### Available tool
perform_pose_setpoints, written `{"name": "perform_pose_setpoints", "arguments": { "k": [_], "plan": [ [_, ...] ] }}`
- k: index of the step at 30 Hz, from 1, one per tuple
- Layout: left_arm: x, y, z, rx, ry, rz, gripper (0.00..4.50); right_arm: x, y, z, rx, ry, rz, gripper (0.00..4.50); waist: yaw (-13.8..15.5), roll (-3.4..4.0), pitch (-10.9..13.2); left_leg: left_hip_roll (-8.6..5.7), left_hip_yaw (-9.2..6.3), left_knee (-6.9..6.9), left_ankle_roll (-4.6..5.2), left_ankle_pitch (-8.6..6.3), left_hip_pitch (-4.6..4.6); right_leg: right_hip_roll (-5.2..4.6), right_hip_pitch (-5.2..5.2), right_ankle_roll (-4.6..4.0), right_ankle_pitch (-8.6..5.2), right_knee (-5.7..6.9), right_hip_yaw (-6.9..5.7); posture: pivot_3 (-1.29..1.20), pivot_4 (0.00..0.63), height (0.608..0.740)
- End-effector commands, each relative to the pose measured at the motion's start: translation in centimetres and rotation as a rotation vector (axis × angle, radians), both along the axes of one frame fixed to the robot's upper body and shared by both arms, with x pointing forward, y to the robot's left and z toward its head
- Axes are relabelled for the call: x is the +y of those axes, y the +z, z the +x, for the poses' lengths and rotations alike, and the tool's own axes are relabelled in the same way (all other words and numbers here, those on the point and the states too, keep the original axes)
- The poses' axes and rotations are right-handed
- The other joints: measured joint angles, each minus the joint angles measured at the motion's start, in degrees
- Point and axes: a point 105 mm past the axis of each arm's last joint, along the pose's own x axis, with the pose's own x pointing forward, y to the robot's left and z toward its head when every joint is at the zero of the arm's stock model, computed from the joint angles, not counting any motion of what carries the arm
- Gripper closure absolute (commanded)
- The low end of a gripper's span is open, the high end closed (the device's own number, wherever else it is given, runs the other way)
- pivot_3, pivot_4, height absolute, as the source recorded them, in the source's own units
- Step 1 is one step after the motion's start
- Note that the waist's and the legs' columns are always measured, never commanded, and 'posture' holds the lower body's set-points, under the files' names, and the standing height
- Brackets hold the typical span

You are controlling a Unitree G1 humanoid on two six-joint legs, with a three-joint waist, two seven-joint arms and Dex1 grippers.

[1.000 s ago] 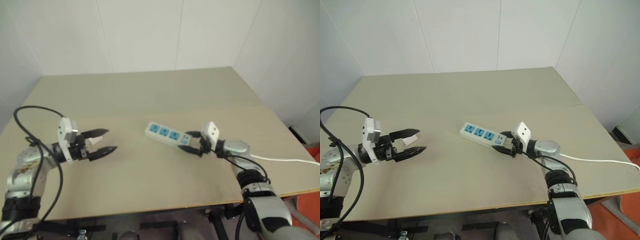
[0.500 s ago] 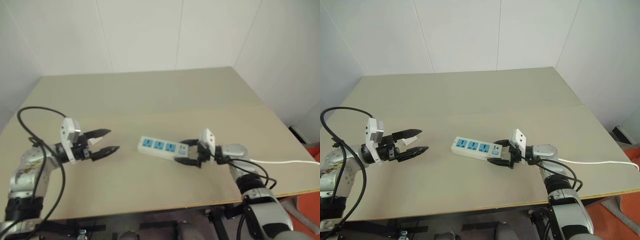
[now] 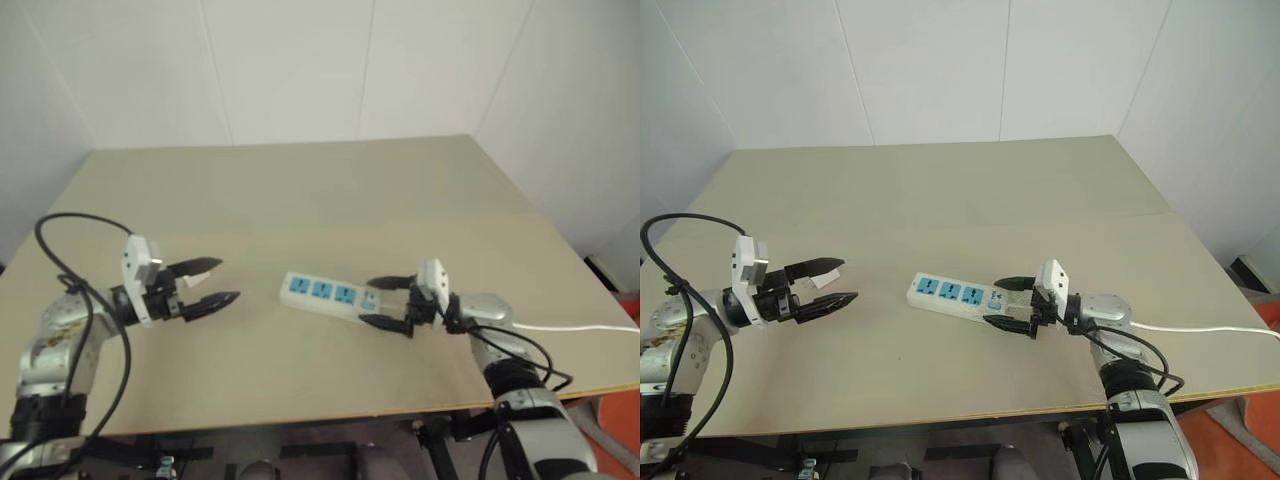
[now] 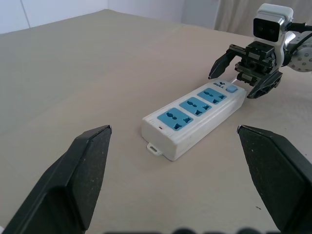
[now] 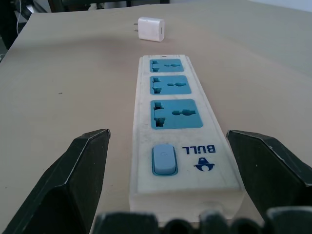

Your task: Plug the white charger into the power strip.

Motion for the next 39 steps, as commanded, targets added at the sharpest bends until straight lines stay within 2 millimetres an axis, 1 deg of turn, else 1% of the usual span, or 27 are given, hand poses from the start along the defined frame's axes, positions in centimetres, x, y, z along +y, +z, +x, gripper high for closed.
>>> {"name": "perform_pose_setpoints", "arguments": {
  "k": [1, 5, 11, 25, 26, 27, 28, 29, 34, 37, 39],
  "plan": [
    [-0.3, 1.2, 0.0, -0.04, -0.02, 0.007, 0.0, 0.4, 0.5, 0.2, -0.035, 0.003, 0.004, 0.04, 0.02, 0.0, 0.0, 0.0, 0.0, 0.0, 0.0, 0.0, 0.0, 0.0, 0.0, 0.0, 0.0, -0.01, 0.0, 0.0, 0.15, 0.74],
    [-0.3, 1.2, -0.1, -0.041, -0.022, 0.005, 0.0, 0.4, 0.4, 0.4, -0.027, -0.008, 0.016, 0.04, 0.05, 0.0, 0.0, 0.0, 0.0, 0.0, 0.0, 0.0, -0.02, 0.0, 0.0, 0.0, 0.0, -0.03, 0.0, 0.0, 0.15, 0.74],
    [-0.2, 1.2, -0.3, -0.039, -0.013, 0.005, 0.0, 0.3, -0.3, 0.6, -0.013, -0.025, 0.02, 0.04, 0.06, 0.0, 0.0, 0.0, 0.0, 0.0, 0.0, 0.0, -0.01, 0.0, -0.01, 0.0, 0.0, -0.02, 0.0, 0.0, 0.15, 0.74],
    [-0.1, 1.4, -0.3, -0.045, -0.008, 0.001, 0.0, 0.4, -0.6, 0.8, 0.006, -0.033, 0.048, 0.04, 0.04, 0.0, 0.0, 0.0, 0.0, 0.0, 0.0, 0.0, -0.02, 0.0, 0.0, 0.0, 0.0, -0.03, 0.0, 0.0, 0.15, 0.74],
    [-0.1, 1.4, -0.3, -0.045, -0.009, 0.001, 0.0, 0.4, -0.6, 0.9, 0.008, -0.032, 0.053, 0.41, 0.03, 0.0, 0.0, 0.0, 0.0, 0.0, 0.0, 0.0, -0.02, -0.01, 0.0, 0.0, 0.0, -0.03, 0.0, 0.0, 0.15, 0.74],
    [-0.1, 1.4, -0.3, -0.046, -0.008, 0.0, 0.0, 0.4, -0.6, 0.9, 0.002, -0.036, 0.051, 0.61, 0.03, 0.0, 0.0, 0.0, 0.01, 0.0, 0.0, 0.0, -0.02, 0.0, 0.0, 0.0, 0.0, -0.03, 0.0, 0.0, 0.15, 0.74],
    [-0.1, 1.4, -0.2, -0.046, -0.007, 0.0, 0.0, 0.4, -0.7, 0.9, -0.002, -0.038, 0.049, 0.93, 0.03, 0.0, 0.0, 0.0, 0.0, 0.0, 0.0, 0.0, -0.02, 0.0, 0.0, 0.0, 0.0, -0.03, 0.0, 0.0, 0.15, 0.74],
    [-0.1, 1.4, -0.2, -0.047, -0.007, 0.0, 0.0, 0.5, -0.7, 0.9, -0.004, -0.039, 0.047, 1.11, 0.03, 0.0, 0.0, 0.0, 0.0, 0.0, 0.0, 0.0, -0.02, 0.0, 0.0, 0.0, 0.0, -0.03, 0.0, 0.0, 0.15, 0.74],
    [0.0, 1.4, -0.1, -0.051, 0.0, 0.007, 0.0, 0.5, -0.7, 0.8, -0.028, -0.035, 0.04, 1.11, 0.0, 0.0, 0.0, 0.0, 0.0, 0.0, 0.0, 0.0, -0.01, 0.0, 0.0, 0.0, 0.0, -0.02, 0.0, 0.0, 0.15, 0.74],
    [0.9, 1.4, 0.3, -0.055, 0.053, 0.055, 0.0, 0.7, -0.4, 0.4, -0.037, -0.006, 0.047, 1.11, -0.02, 0.0, 0.0, 0.01, 0.0, 0.0, 0.0, 0.0, -0.01, 0.0, 0.0, 0.0, 0.0, -0.02, 0.0, 0.0, 0.15, 0.74],
    [1.8, 1.4, 1.0, -0.065, 0.128, 0.095, 0.0, 1.0, 0.0, 0.0, -0.043, 0.033, 0.051, 1.11, 0.02, 0.0, 0.0, 0.01, 0.0, 0.0, 0.0, 0.0, -0.01, 0.0, -0.01, 0.0, 0.0, -0.02, 0.0, 0.0, 0.15, 0.74]
  ]
}}
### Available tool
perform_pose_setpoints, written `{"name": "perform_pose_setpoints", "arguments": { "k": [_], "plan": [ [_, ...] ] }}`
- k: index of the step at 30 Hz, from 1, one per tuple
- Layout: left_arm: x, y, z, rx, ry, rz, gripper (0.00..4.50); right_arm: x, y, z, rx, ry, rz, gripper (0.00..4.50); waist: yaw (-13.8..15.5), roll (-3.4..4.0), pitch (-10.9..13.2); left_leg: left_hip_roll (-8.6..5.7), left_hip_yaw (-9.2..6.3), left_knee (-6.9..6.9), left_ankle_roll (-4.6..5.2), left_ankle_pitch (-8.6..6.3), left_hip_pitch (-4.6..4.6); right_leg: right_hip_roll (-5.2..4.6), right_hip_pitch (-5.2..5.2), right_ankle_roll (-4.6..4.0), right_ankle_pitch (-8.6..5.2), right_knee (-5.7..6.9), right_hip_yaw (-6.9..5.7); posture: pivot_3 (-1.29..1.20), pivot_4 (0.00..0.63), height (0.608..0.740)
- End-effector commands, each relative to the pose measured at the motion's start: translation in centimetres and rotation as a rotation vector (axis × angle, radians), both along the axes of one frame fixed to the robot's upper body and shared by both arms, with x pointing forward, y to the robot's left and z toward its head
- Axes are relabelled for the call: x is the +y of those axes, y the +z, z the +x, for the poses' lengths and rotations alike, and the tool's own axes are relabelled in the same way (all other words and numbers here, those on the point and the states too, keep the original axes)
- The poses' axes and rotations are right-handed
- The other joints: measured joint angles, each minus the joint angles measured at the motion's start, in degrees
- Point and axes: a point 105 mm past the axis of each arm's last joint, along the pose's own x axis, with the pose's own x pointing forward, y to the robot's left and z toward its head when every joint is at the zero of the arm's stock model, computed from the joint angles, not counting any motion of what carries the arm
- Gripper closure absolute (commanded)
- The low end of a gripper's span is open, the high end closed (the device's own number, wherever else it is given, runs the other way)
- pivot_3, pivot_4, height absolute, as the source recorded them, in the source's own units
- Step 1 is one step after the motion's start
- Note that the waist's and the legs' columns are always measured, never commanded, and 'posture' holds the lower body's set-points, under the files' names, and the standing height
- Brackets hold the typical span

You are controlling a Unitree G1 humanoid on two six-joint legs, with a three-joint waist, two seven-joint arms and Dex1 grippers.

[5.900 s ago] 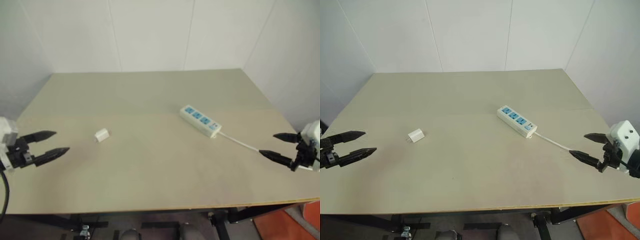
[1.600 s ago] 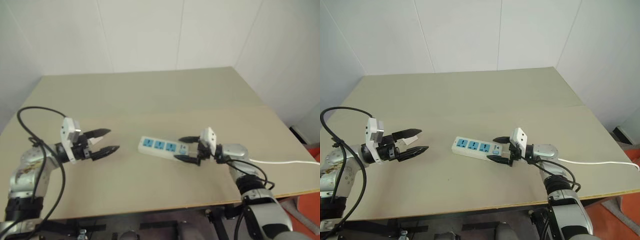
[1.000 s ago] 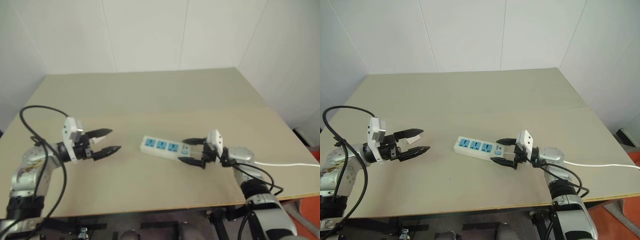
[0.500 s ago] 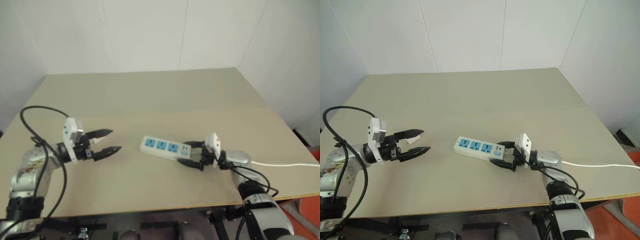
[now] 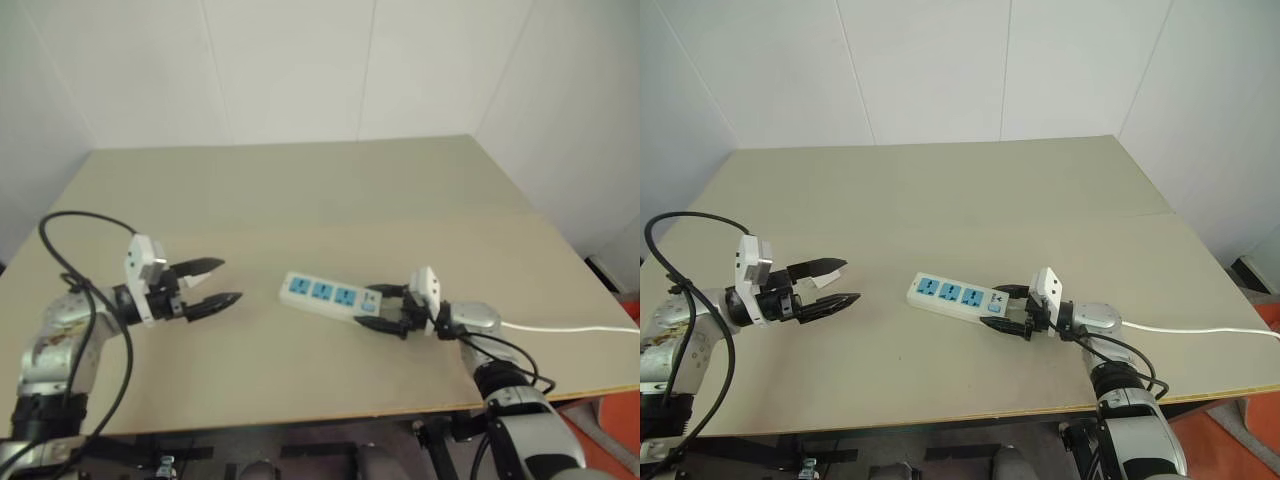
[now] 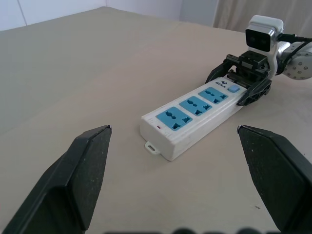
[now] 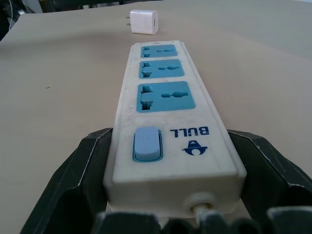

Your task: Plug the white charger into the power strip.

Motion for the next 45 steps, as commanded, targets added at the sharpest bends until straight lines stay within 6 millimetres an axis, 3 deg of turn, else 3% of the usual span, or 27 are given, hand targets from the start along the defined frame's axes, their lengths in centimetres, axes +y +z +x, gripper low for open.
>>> {"name": "perform_pose_setpoints", "arguments": {
  "k": [1, 4, 8, 12, 16, 18, 25, 45],
  "plan": [
    [2.0, 1.5, 1.5, -0.077, 0.146, 0.076, 0.0, 0.8, 1.9, -0.6, -0.076, 0.079, 0.024, 1.11, 0.03, 0.0, 0.0, 0.0, -0.01, 0.0, 0.0, 0.0, -0.01, 0.0, 0.0, 0.0, 0.0, 0.0, 0.0, 0.0, 0.15, 0.74],
    [3.7, 2.0, 3.4, -0.072, 0.281, 0.109, 0.0, 1.5, 2.2, -1.2, -0.091, 0.116, 0.028, 1.11, 0.12, 0.0, 0.0, -0.01, -0.02, 0.0, 0.0, 0.0, 0.0, 0.0, 0.0, 0.0, 0.0, 0.01, -0.01, 0.0, 0.15, 0.74],
    [5.0, 2.0, 5.6, 0.018, 0.333, 0.256, 0.0, 2.2, 2.3, -1.5, -0.085, 0.145, 0.025, 1.11, 0.11, 0.0, 0.0, -0.02, -0.04, 0.0, 0.0, 0.0, 0.0, 0.02, 0.0, 0.0, 0.0, 0.01, -0.03, 0.0, 0.15, 0.74],
    [4.5, 5.4, 8.0, 0.051, 0.354, 0.275, 0.0, 2.5, 2.1, -1.4, -0.077, 0.145, 0.021, 1.11, 0.33, -0.08, 0.05, -0.07, -0.07, 0.01, -0.01, 0.0, -0.1, 0.02, -0.04, 0.01, 0.0, 0.01, -0.07, 0.0, 0.15, 0.74],
    [5.0, 6.1, 9.7, 0.118, 0.42, 0.466, 0.0, 3.0, 2.0, -1.4, -0.075, 0.147, 0.025, 1.11, 0.16, -0.1, 0.06, -0.09, -0.13, 0.06, -0.02, 0.01, -0.21, 0.04, -0.06, 0.02, 0.0, 0.01, -0.14, 0.0, 0.15, 0.74],
    [5.4, 5.4, 9.9, 0.184, 0.408, 0.579, 0.0, 3.3, 1.8, -1.4, -0.074, 0.143, 0.029, 1.11, -0.21, -0.09, 0.06, -0.1, -0.09, 0.05, -0.02, 0.01, -0.15, 0.04, -0.05, 0.03, 0.0, 0.04, -0.1, 0.0, 0.15, 0.74],
    [5.4, 3.9, 10.6, 0.384, 0.405, 0.723, 0.0, 4.2, 1.2, -1.3, -0.066, 0.144, 0.03, 1.11, -0.29, -0.16, 0.13, -0.08, -0.12, 0.05, -0.02, 0.02, -0.19, 0.11, -0.14, 0.05, -0.02, 0.01, -0.08, 0.0, 0.15, 0.74],
    [3.2, -0.3, 11.6, 0.437, 0.37, 0.843, 0.0, 4.7, 1.1, -1.2, -0.069, 0.133, 0.035, 1.11, -0.11, -0.22, 0.16, -0.09, -0.15, 0.06, -0.03, 0.02, -0.32, 0.07, -0.19, 0.07, 0.0, 0.27, -0.1, 0.0, 0.15, 0.74]
  ]
}}
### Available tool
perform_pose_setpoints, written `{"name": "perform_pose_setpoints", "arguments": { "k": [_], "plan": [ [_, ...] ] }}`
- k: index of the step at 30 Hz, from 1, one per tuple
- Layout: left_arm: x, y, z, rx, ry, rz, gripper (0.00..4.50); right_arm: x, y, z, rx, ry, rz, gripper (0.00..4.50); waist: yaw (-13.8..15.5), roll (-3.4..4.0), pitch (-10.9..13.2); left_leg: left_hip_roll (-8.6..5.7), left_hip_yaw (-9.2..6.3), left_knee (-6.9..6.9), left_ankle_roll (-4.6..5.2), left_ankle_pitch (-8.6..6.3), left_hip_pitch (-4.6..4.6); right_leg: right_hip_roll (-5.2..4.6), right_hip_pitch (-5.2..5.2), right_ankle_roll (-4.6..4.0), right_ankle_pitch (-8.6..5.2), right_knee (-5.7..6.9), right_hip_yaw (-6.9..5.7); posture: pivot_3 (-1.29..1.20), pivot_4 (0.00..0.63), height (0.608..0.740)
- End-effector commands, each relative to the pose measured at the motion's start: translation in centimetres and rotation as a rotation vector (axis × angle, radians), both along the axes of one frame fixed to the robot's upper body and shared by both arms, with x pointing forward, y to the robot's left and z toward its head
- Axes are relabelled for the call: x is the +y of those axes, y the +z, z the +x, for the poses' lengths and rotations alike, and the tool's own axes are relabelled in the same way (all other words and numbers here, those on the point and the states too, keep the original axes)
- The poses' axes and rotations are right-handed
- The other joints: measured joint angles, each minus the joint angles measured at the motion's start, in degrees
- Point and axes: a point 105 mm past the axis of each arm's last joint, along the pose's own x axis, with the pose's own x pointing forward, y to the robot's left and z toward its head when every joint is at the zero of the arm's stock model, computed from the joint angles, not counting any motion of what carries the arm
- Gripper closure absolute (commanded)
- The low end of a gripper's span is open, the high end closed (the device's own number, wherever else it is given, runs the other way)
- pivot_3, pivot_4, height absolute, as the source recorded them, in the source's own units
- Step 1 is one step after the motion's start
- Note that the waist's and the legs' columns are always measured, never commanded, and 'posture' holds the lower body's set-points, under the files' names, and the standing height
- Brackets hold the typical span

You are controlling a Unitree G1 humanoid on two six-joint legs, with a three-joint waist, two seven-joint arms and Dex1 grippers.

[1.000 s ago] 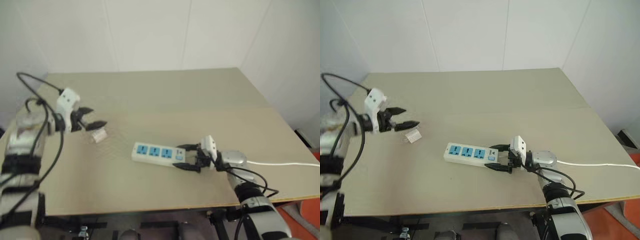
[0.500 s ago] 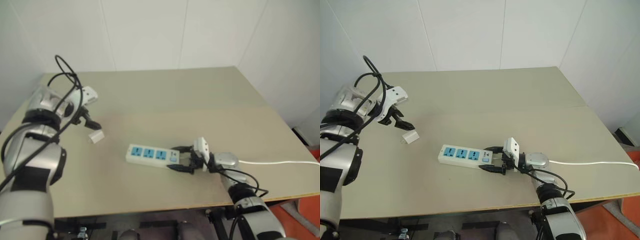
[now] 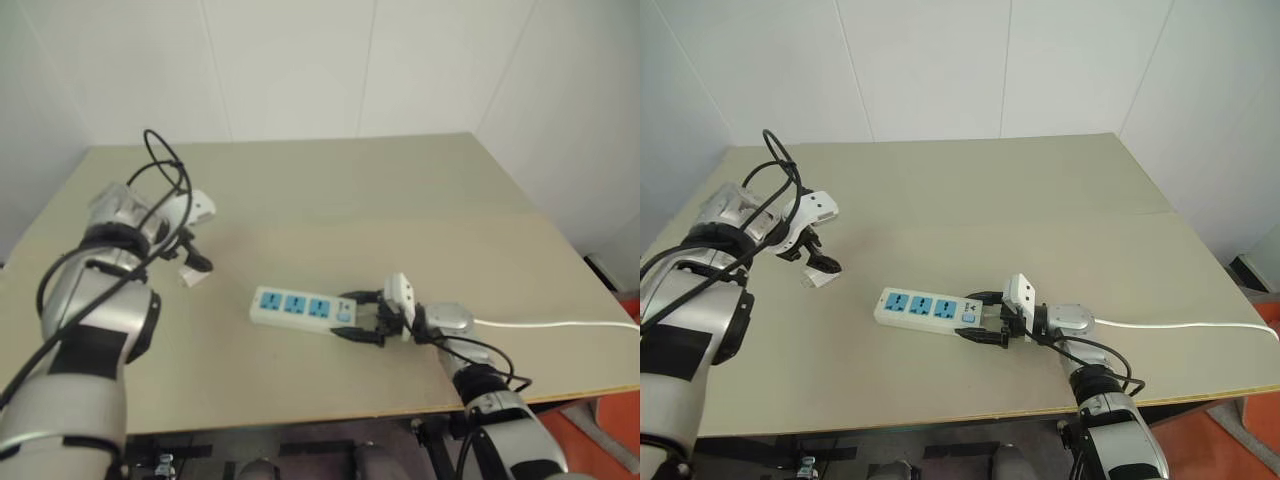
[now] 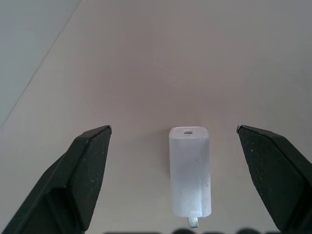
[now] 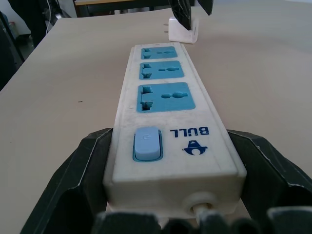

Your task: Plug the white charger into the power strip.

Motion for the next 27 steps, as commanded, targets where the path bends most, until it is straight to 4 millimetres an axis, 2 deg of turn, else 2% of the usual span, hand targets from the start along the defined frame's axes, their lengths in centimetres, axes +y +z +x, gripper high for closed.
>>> {"name": "perform_pose_setpoints", "arguments": {
  "k": [1, 16, 20, 27],
  "plan": [
    [-0.3, 0.0, 0.1, -0.005, -0.021, 0.019, 0.0, 0.4, 1.2, 0.0, -0.055, 0.012, 0.025, 1.11, -0.01, 0.0, 0.0, 0.0, 0.0, 0.0, 0.0, 0.0, 0.0, 0.0, 0.0, 0.0, 0.0, 0.0, 0.0, 0.0, 0.15, 0.74],
    [0.0, -1.9, -0.1, 0.037, -0.025, 0.089, 0.0, 0.5, 0.8, -0.2, -0.041, -0.004, 0.031, 1.11, -0.06, 0.0, 0.0, 0.0, -0.01, 0.01, 0.0, 0.0, 0.01, 0.0, 0.0, 0.0, 0.0, 0.04, 0.0, 0.0, 0.15, 0.74],
    [-0.2, -2.2, 0.1, 0.02, -0.021, 0.085, 0.86, 0.4, 0.8, -0.2, -0.038, -0.01, 0.03, 1.11, 0.0, 0.0, 0.0, 0.0, -0.01, 0.01, 0.0, 0.0, 0.01, 0.01, 0.0, 0.0, 0.0, 0.04, 0.0, 0.0, 0.15, 0.74],
    [-0.7, -2.1, 0.3, 0.012, -0.033, 0.083, 3.14, 0.3, 0.7, -0.1, -0.033, -0.017, 0.026, 1.11, -0.01, 0.0, 0.0, -0.01, -0.01, 0.01, 0.0, 0.0, 0.02, -0.01, 0.0, 0.0, 0.01, 0.06, 0.0, 0.0, 0.15, 0.74]
  ]
}}
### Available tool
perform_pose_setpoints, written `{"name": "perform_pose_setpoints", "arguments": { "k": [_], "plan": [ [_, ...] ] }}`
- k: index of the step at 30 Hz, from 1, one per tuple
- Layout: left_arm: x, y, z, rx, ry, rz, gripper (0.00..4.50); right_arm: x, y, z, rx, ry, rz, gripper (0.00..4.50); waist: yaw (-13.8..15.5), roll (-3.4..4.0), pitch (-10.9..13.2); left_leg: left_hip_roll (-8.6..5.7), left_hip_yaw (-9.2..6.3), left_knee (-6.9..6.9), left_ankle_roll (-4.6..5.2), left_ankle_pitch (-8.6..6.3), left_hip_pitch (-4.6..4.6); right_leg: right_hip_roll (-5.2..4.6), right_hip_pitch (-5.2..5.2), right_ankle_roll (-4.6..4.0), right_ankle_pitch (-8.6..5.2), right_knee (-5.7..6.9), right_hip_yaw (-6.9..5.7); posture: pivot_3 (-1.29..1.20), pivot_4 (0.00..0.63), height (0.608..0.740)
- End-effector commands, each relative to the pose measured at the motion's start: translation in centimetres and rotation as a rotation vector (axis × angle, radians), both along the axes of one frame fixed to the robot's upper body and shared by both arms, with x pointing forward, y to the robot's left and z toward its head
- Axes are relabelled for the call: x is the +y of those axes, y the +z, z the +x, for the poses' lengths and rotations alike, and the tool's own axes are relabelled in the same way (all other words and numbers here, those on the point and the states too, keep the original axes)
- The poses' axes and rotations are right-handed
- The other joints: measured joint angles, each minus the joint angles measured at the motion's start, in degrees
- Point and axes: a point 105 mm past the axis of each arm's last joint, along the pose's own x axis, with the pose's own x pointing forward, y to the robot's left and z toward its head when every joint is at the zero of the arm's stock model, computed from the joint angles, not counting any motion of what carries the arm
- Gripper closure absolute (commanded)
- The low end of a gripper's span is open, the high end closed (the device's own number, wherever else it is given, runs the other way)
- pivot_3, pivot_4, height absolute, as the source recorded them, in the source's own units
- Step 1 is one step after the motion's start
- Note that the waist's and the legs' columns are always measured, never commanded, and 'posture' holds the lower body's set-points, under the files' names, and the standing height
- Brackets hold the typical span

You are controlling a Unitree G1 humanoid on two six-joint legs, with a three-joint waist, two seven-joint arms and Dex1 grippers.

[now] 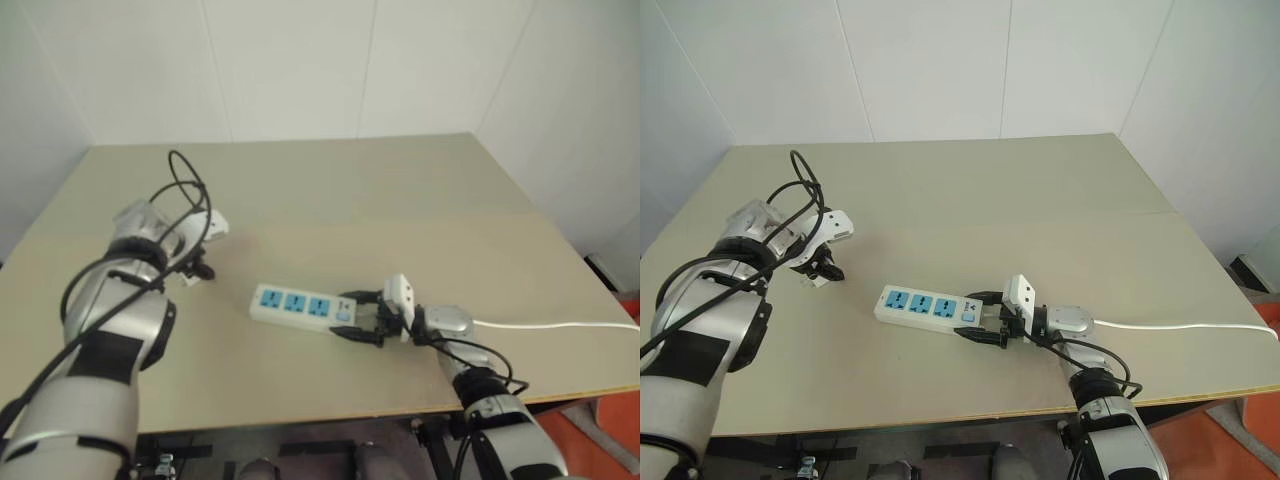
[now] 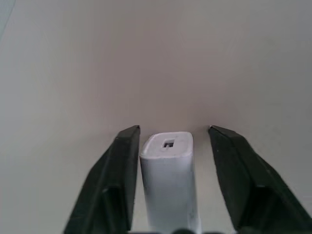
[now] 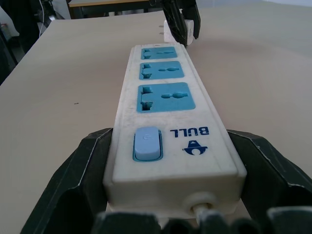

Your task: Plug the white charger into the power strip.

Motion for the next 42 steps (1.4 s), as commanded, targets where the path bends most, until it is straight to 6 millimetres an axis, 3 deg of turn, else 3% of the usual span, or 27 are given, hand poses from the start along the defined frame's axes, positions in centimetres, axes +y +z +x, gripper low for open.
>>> {"name": "perform_pose_setpoints", "arguments": {
  "k": [1, 7, 11, 15, 19, 22, 25, 29, 33, 42],
  "plan": [
    [-0.1, 0.6, 0.3, -0.021, -0.006, 0.004, 3.43, 0.2, 0.7, -0.1, -0.027, 0.006, 0.014, 1.11, 0.0, 0.0, 0.0, 0.0, 0.0, 0.0, 0.0, 0.0, 0.0, 0.0, 0.0, 0.0, 0.0, 0.0, 0.0, 0.0, 0.15, 0.74],
    [0.0, 1.2, 0.0, -0.006, -0.029, 0.003, 3.48, 0.0, 0.6, 0.0, -0.022, -0.001, 0.009, 1.11, 0.01, 0.0, 0.0, -0.01, 0.0, 0.0, 0.0, 0.0, 0.0, 0.0, 0.0, 0.0, 0.0, 0.0, 0.0, 0.0, 0.15, 0.74],
    [-1.1, 3.4, 0.6, -0.066, -0.056, -0.087, 3.48, -0.1, 0.6, 0.0, -0.023, -0.004, 0.006, 1.11, 0.09, 0.0, 0.0, -0.01, 0.0, 0.0, 0.0, 0.0, -0.01, 0.0, 0.0, 0.0, 0.0, 0.0, 0.0, 0.0, 0.15, 0.74],
    [-4.6, 8.7, 1.6, -0.23, -0.16, -0.34, 3.48, -0.4, 0.6, -0.2, -0.028, -0.01, 0.007, 1.11, 0.3, -0.03, 0.02, 0.0, -0.04, 0.02, 0.0, 0.0, -0.06, -0.01, 0.0, 0.0, 0.0, -0.03, -0.05, 0.0, 0.15, 0.74],
    [-7.9, 15.7, 1.1, -0.519, -0.374, -0.721, 3.48, -0.6, 0.9, -0.3, -0.044, -0.016, 0.009, 1.11, 0.28, -0.03, 0.02, 0.0, -0.07, 0.03, -0.04, 0.02, -0.12, -0.06, 0.0, 0.01, 0.01, -0.07, -0.1, 0.0, 0.15, 0.74],
    [-8.4, 17.9, -0.7, -0.669, -0.513, -0.985, 3.48, -0.4, 1.1, -0.5, -0.068, -0.016, 0.006, 1.11, -0.11, 0.02, -0.01, 0.01, -0.01, 0.02, -0.08, 0.05, -0.07, -0.09, 0.0, 0.01, 0.01, -0.04, -0.07, 0.0, 0.15, 0.74],
    [-8.5, 16.2, -2.2, -0.698, -0.591, -1.083, 3.48, 0.0, 1.3, -0.6, -0.075, -0.016, 0.016, 1.11, -0.36, 0.09, -0.05, 0.05, 0.04, 0.02, -0.11, 0.06, 0.07, -0.07, 0.01, 0.01, 0.01, 0.07, -0.01, 0.0, 0.15, 0.74],
    [-9.6, 12.6, -4.7, -0.568, -0.628, -1.338, 3.48, 0.7, 1.5, -1.1, -0.082, -0.01, 0.028, 1.11, 0.07, 0.09, -0.06, 0.08, 0.01, 0.03, -0.16, 0.09, 0.13, -0.05, 0.08, 0.0, 0.03, 0.12, 0.01, 0.0, 0.15, 0.74],
    [-10.8, 9.8, -6.7, -0.479, -0.707, -1.417, 3.48, 1.2, 1.8, -1.9, -0.068, 0.034, 0.046, 1.11, 0.17, 0.09, -0.06, 0.07, -0.05, 0.11, -0.16, 0.09, -0.1, -0.05, -0.02, 0.03, 0.09, 0.04, -0.05, 0.0, 0.15, 0.74],
    [-11.4, 7.4, -9.7, -0.246, -0.825, -1.495, 3.48, 1.6, 1.6, -3.6, -0.01, 0.181, 0.038, 1.11, 0.0, 0.09, -0.06, 0.07, -0.03, 0.11, -0.17, 0.1, 0.13, 0.0, 0.13, 0.03, 0.08, -0.13, -0.04, 0.0, 0.15, 0.74]
  ]
}}
